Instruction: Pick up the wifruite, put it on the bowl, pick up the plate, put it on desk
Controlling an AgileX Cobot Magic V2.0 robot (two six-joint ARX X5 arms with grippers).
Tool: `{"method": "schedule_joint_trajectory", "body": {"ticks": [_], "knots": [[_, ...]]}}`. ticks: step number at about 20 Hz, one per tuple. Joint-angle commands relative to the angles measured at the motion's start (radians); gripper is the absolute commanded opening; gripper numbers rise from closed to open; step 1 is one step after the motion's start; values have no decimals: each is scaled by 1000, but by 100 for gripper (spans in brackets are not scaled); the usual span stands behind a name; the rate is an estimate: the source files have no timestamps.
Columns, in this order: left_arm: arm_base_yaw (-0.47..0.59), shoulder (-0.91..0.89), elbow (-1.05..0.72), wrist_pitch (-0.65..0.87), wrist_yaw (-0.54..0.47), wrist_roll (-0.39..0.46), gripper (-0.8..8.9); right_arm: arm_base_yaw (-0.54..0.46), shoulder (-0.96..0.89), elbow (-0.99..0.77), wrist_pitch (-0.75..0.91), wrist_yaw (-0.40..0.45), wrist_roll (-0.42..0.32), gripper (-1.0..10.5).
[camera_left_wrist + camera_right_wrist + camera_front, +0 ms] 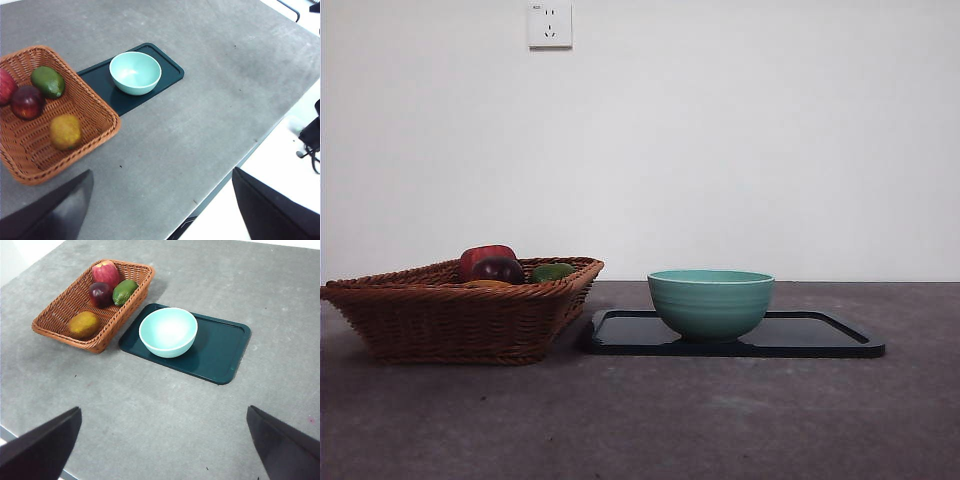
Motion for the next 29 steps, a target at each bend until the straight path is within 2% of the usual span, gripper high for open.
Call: {"method": "schedule_joint_trajectory", "body": {"ticks": [1, 4, 8, 13, 18, 21, 29], "knots": [[-6, -28, -53, 28, 6, 12, 437, 10, 3, 9, 4, -2, 0, 553], [-6, -44, -97, 27, 6, 12, 438, 10, 3, 9, -2, -3, 0, 553], [-6, -45, -97, 28, 6, 13, 438, 10, 12, 9, 3, -71, 0, 552], [-6, -45, -96, 29, 6, 13, 438, 10, 130, 9, 12, -78, 0, 552], [-6, -45, -96, 28, 6, 13, 438, 9, 368, 24, 80, -88, 60, 552], [-6, -46, -96, 27, 6, 14, 438, 0, 531, 51, 132, -126, 80, 552], [-6, -53, -96, 28, 6, 13, 438, -183, 999, 295, 121, -302, 64, 551]]}}
